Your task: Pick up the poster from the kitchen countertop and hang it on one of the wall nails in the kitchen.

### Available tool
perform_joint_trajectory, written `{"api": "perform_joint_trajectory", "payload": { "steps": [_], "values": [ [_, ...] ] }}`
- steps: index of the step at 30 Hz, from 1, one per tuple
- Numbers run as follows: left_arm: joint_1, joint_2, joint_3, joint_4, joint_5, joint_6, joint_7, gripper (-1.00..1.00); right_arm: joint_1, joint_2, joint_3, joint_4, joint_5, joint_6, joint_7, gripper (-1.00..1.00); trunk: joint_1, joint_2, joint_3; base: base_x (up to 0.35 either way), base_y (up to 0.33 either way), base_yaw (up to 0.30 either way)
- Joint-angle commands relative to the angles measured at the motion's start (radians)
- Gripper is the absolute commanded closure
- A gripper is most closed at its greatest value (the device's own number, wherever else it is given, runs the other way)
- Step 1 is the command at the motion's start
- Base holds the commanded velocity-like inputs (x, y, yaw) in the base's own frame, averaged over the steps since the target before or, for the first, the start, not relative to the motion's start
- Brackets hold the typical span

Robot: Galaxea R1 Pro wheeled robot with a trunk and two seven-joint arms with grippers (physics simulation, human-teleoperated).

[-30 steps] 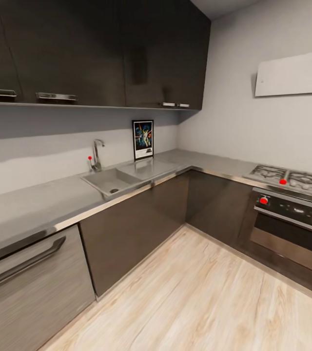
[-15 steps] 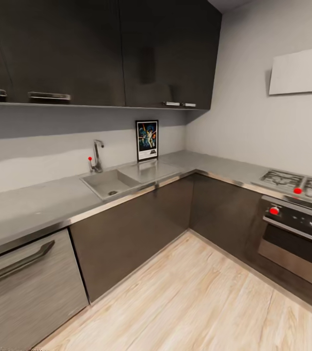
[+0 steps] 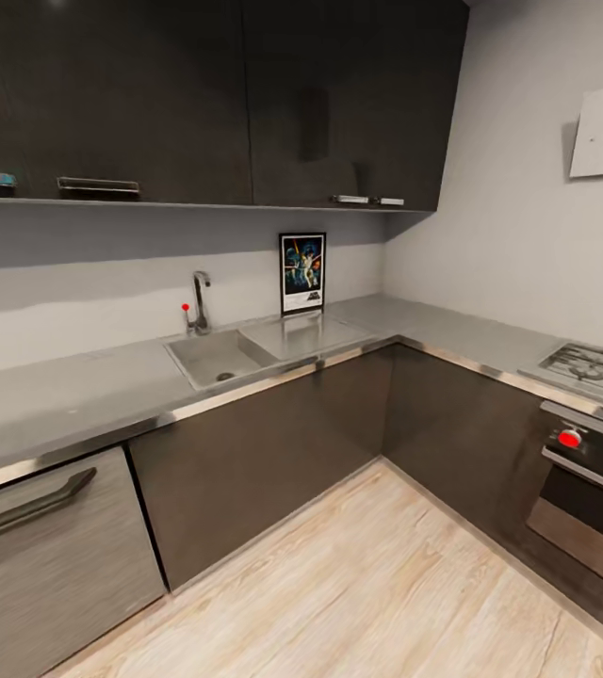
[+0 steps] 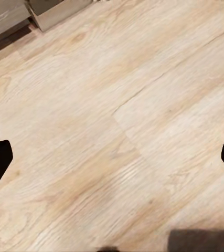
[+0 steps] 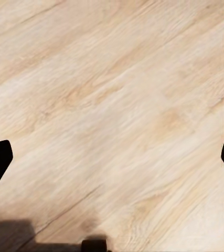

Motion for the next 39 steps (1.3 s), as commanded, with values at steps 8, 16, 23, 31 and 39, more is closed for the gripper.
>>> {"api": "perform_joint_trajectory", "payload": {
  "steps": [8,16,23,31,39],
  "values": [
    [0.000,0.000,0.001,-0.001,0.000,-0.001,0.000,-1.00,-0.001,-0.001,0.001,0.004,0.000,0.001,0.000,-1.00,0.000,0.000,-0.001,0.198,-0.292,0.011],
    [0.000,0.000,0.002,-0.001,0.000,-0.001,0.000,-1.00,-0.001,0.000,0.000,0.027,0.000,0.001,0.000,-1.00,0.000,0.000,-0.001,0.223,-0.275,0.001],
    [0.000,0.000,0.003,-0.001,0.001,-0.001,0.000,-1.00,-0.001,0.004,-0.001,0.047,0.000,0.000,0.000,-1.00,0.000,0.000,-0.001,0.238,-0.262,0.001],
    [0.000,0.000,0.003,-0.001,0.001,-0.001,0.000,-1.00,-0.001,0.005,-0.001,0.052,-0.002,0.002,0.000,-1.00,0.000,0.000,-0.001,0.241,-0.259,0.152],
    [0.000,0.000,0.004,-0.001,0.001,-0.001,0.000,-1.00,-0.001,0.005,-0.001,0.053,-0.003,0.002,-0.001,-1.00,0.000,0.000,-0.001,0.228,-0.241,0.272]
  ]
}}
